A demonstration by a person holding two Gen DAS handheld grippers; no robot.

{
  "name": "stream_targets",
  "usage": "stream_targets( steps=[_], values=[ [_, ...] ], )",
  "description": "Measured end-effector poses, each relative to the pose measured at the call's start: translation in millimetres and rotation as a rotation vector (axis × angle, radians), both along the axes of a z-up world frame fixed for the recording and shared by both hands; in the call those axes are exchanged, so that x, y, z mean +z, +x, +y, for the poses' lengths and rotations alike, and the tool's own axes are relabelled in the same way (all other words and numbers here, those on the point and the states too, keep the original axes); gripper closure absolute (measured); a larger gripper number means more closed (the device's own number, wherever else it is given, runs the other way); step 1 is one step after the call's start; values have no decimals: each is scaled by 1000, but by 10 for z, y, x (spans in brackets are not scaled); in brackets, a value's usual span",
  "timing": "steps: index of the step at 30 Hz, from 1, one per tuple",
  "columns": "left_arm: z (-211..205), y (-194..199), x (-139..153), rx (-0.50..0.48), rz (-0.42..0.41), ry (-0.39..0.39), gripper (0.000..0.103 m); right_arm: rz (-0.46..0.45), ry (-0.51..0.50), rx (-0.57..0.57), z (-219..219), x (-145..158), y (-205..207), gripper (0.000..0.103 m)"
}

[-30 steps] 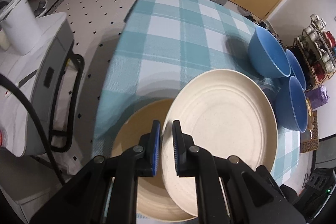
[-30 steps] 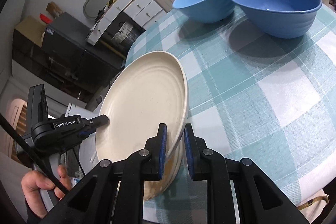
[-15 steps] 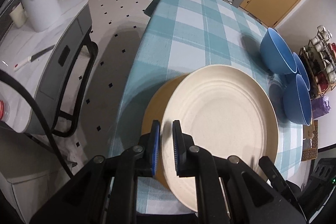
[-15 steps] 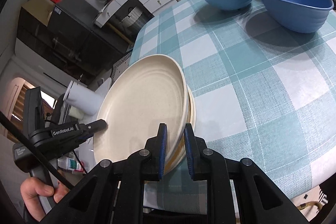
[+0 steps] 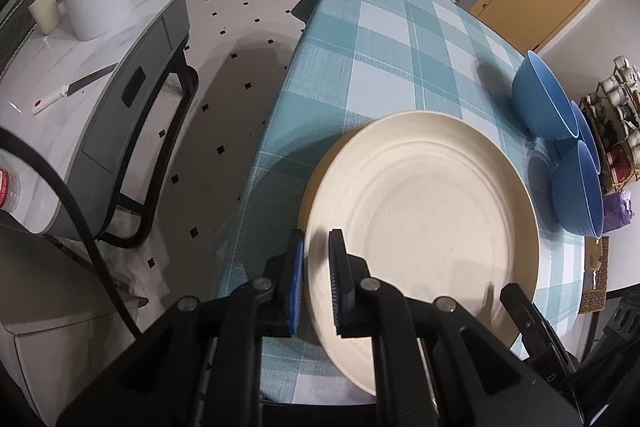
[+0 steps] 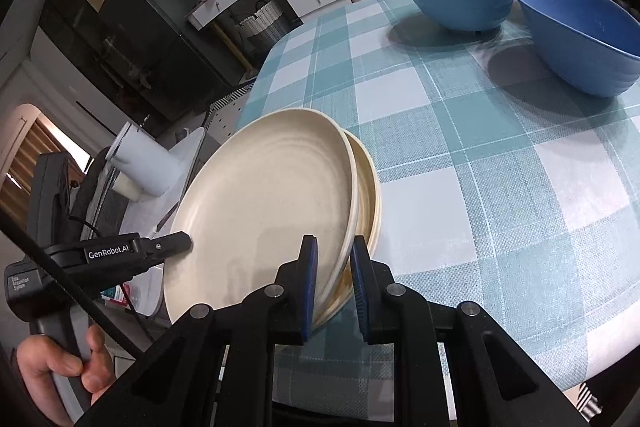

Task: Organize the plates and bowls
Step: 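Lift the three-plate stack with both grippers and carry it toward the table edge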

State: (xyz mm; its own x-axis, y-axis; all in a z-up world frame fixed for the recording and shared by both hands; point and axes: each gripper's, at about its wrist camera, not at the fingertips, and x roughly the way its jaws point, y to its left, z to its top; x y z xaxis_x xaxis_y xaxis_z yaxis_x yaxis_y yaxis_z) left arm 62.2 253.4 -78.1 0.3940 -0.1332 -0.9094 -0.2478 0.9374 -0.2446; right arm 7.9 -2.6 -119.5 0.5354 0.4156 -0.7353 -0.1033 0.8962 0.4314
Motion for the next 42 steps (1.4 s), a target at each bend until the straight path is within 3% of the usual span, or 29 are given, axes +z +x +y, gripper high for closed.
stream_targets(
  steps=[29,37,42],
  values=[
    [-53,64,-112,5,17,72,93,-110,-396,138,391,35,59,85],
    [-69,65,-117,2,20,83,93,-125,-472,176,431,35,47,81],
    [-59,60,-120,2,22,76,93,-132,-450,178,403,27,36,80]
  ],
)
